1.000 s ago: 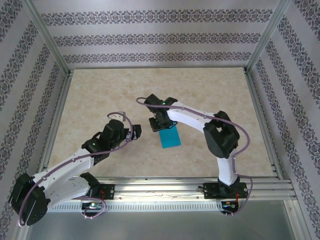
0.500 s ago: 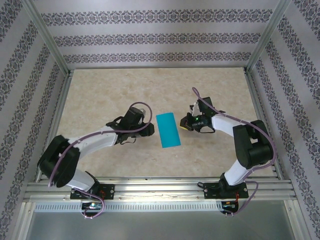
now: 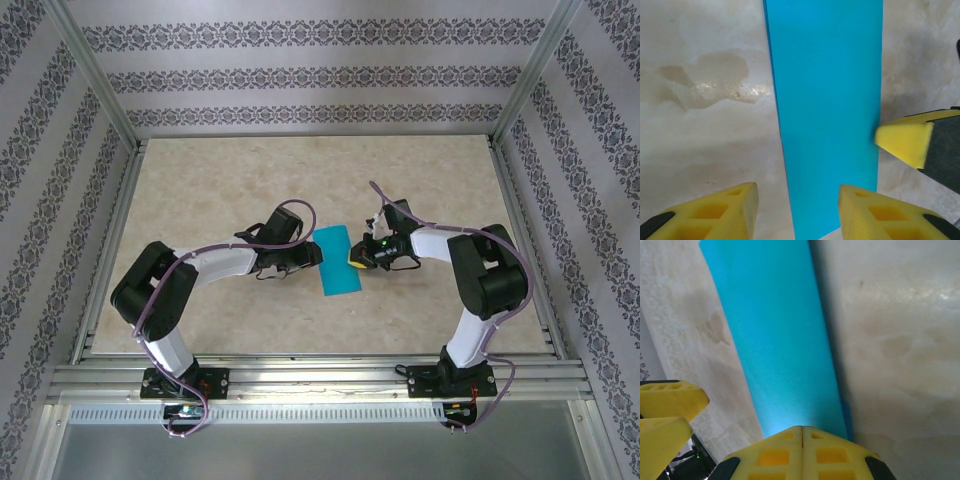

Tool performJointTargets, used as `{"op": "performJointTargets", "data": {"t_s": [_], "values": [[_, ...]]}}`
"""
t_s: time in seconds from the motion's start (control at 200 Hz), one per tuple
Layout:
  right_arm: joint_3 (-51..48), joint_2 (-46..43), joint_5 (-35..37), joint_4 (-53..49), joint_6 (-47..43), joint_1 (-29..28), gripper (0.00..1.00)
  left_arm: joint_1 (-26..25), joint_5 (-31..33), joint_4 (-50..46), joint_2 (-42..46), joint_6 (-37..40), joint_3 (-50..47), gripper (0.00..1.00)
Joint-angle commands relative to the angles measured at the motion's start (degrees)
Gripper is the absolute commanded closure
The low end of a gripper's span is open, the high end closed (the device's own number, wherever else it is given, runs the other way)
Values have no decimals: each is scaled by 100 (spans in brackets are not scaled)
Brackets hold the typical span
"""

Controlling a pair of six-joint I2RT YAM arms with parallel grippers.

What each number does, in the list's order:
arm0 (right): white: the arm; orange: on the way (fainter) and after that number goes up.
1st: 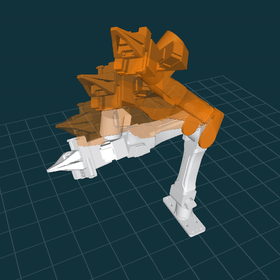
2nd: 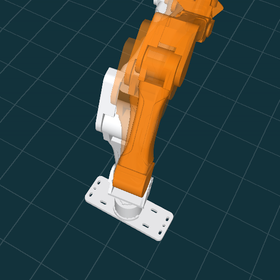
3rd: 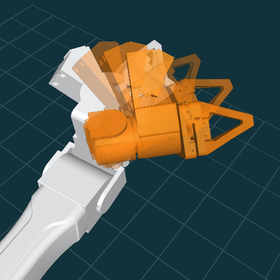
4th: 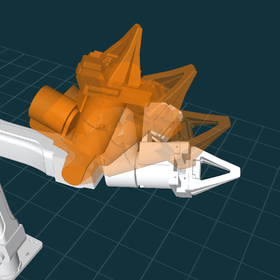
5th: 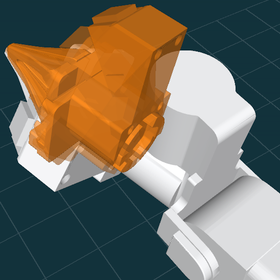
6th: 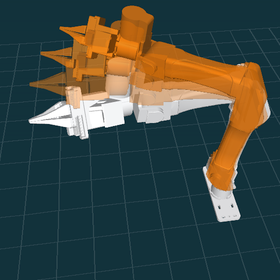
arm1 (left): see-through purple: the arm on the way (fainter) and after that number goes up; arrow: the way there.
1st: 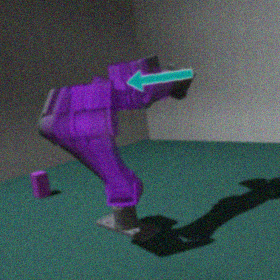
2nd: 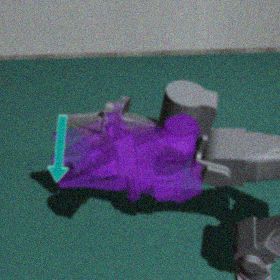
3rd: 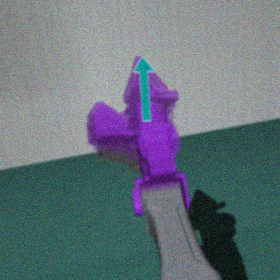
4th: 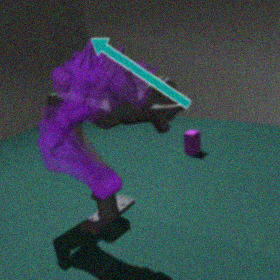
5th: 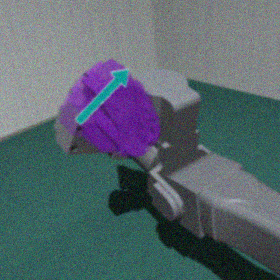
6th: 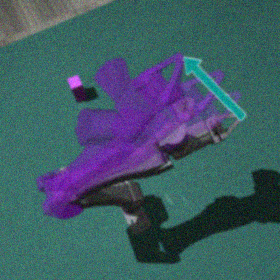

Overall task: Fold a paper plane with a square sheet of paper (pick it up from the middle)
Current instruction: Turn over the paper at the center of the table, then third fold the triangle at the center of the table.

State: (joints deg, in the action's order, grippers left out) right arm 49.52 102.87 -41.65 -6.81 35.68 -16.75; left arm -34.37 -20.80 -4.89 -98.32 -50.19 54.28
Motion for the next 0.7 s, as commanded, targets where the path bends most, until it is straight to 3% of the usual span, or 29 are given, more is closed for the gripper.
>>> {"op": "performJointTargets", "data": {"t_s": [0.0,0.425,0.694], "values": [[69,180,25,-180,-184,-13,100,97,-209,330,-110,-297,-67,53],[-332,501,254,-13,38,4,100,172,-443,679,-513,-543,-66,53],[-425,454,319,48,123,-3,100,183,-685,1256,-873,-880,-112,61]]}}
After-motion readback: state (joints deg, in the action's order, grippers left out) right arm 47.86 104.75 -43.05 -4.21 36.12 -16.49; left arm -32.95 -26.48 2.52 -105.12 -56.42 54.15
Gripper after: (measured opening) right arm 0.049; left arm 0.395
